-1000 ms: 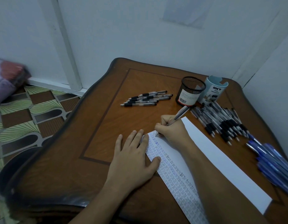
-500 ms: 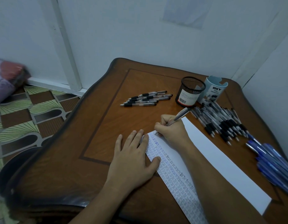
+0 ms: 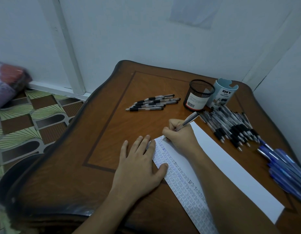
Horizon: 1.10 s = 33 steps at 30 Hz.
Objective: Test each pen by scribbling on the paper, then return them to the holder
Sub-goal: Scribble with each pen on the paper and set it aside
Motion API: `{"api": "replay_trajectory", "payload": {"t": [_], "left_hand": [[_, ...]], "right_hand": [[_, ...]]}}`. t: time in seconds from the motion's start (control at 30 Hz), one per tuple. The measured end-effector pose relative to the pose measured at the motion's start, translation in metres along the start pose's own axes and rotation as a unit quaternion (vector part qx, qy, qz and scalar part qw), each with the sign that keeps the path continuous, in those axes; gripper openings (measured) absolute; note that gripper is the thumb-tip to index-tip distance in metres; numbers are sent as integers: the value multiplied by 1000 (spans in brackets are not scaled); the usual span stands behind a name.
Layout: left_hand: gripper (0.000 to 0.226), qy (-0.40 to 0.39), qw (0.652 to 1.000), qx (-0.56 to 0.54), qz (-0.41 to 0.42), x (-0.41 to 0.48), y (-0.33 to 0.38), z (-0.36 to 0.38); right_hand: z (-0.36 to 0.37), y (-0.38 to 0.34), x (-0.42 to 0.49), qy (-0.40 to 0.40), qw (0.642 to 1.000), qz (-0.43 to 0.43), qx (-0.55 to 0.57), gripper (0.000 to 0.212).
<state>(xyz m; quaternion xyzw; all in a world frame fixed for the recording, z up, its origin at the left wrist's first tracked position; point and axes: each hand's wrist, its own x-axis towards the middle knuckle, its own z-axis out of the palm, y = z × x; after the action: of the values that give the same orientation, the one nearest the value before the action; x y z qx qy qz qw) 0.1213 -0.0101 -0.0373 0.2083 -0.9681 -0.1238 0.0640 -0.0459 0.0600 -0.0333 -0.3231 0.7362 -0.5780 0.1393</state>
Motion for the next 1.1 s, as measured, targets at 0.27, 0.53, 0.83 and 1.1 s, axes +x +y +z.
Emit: {"api": "replay_trajectory", "payload": {"t": [0.27,0.53,0.83,1.1], "left_hand": [[88,0,1000,3,2,0,0,1],[88,4,1000,-7,4,1,0,2],[90,-1,1000,3,0,1,0,0],[89,4,1000,-2,-1,1,1,1]], "right_hand": [[-1,0,0,-16,1000,4,9,45],[0,-1,-1,2,1000,2,13,40],[0,5,2,-2,999,14,34,51],[-11,-3,10,62,976,103,181,40]]}}
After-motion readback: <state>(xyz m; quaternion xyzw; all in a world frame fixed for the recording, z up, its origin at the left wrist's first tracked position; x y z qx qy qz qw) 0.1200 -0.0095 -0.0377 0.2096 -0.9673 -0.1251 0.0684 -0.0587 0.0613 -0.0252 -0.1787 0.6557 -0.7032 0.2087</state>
